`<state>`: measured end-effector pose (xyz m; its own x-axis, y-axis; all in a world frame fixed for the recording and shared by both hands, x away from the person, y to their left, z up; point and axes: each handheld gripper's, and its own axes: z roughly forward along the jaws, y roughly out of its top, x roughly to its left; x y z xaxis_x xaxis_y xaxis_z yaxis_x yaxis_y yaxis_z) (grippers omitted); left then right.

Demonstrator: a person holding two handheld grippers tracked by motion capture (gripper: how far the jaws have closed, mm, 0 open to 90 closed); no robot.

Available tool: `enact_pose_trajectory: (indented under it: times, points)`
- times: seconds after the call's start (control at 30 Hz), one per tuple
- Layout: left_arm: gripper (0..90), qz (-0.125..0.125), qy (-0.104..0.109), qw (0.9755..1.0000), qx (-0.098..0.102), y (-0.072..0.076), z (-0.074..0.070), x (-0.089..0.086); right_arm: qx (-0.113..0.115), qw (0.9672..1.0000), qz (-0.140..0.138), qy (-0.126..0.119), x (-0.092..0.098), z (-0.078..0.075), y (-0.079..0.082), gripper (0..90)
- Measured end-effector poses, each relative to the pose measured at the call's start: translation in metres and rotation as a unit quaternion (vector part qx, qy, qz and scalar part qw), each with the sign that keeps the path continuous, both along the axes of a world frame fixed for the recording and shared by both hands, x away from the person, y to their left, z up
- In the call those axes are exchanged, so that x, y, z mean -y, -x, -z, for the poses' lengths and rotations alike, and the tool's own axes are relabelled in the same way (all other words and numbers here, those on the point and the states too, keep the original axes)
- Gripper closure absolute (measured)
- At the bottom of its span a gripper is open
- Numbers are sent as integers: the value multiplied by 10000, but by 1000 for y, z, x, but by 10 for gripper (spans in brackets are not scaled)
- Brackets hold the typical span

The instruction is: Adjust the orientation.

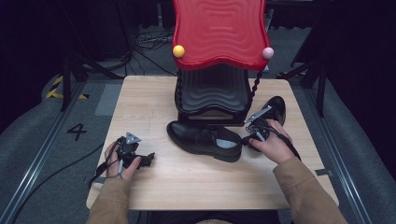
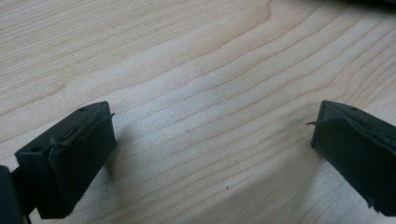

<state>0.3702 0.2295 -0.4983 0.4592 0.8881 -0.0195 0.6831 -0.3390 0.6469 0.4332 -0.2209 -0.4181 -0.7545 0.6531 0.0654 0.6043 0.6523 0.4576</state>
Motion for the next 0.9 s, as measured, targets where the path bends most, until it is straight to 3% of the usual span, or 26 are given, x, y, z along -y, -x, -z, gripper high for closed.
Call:
enact_pose_trajectory:
  times: [0.17, 0.23, 0.43, 0.73, 0.9]
  points:
    - [1, 1, -1, 10000, 0, 0, 0, 0, 287, 9994, -124, -114, 1, -25, 10, 804]
    - [1, 1, -2, 10000, 0, 0, 0, 0, 424, 9985, -273, -213, -2, -41, 16, 782]
    - [1, 0, 0, 10000, 0, 0, 0, 0, 400, 9965, -676, -277, -16, -59, 26, 720]
    - [1, 0, -1, 10000, 1, 0, 0, 0, 176, 9916, -1282, -50, -51, -45, 30, 650]
    - [1, 2, -2, 10000, 0, 0, 0, 0, -62, 9875, -1542, 309, -70, -24, 21, 647]
